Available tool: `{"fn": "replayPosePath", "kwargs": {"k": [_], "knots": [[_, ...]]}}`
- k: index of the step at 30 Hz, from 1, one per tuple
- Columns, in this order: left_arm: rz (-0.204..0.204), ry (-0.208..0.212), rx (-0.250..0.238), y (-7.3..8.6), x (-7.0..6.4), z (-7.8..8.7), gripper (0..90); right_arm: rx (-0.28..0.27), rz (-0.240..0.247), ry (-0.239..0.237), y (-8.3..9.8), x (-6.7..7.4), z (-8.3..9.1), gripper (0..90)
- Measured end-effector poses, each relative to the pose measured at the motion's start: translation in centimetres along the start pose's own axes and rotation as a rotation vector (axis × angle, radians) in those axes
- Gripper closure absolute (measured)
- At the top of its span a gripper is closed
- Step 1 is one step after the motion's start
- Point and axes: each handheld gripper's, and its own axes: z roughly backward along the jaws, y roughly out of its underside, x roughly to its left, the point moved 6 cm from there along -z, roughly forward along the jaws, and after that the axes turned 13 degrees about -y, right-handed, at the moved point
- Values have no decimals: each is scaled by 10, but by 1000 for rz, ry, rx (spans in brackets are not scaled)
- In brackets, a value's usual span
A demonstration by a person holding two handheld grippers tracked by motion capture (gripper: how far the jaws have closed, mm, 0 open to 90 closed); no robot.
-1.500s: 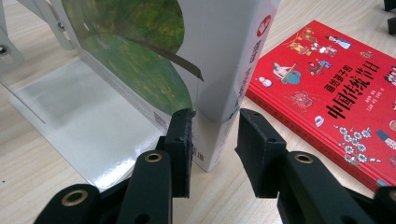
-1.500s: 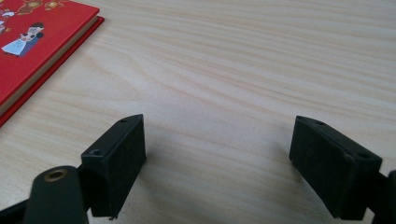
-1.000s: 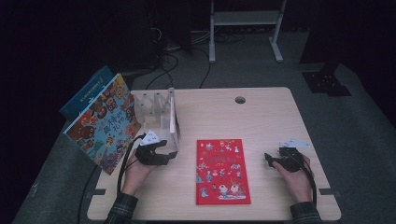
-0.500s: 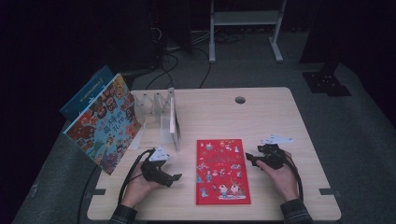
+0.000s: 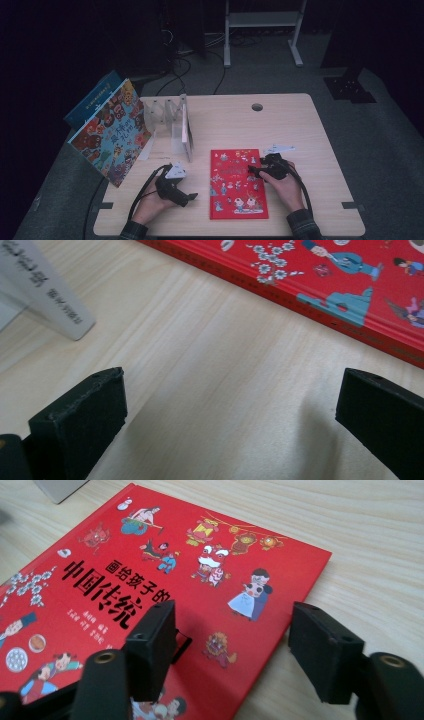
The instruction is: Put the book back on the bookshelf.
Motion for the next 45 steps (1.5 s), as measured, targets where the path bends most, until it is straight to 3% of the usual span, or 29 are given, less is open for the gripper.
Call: {"fn": "replayPosePath", "kwargs": {"k": [5,21,27,30,35,40,42,45], "knots": [[-21,14,1,-2,-7,-3,0,-2,3,2,-3,2,-5,343],[-42,23,13,-8,-23,-8,0,74,47,-28,-29,14,-36,351],[-44,26,4,-13,-31,-12,0,101,57,-38,-34,16,-18,399],[-53,34,3,-14,-35,-13,0,133,36,-45,-32,13,-6,399],[-51,47,-8,-17,-39,-16,0,172,-9,-73,-24,11,8,471],[-55,60,-23,-18,-41,-17,0,236,-32,-113,-17,13,11,505],[-60,62,-23,-18,-42,-18,0,277,-75,-142,-15,10,9,558],[-61,63,-23,-19,-42,-18,0,292,-86,-155,-15,10,7,587]]}}
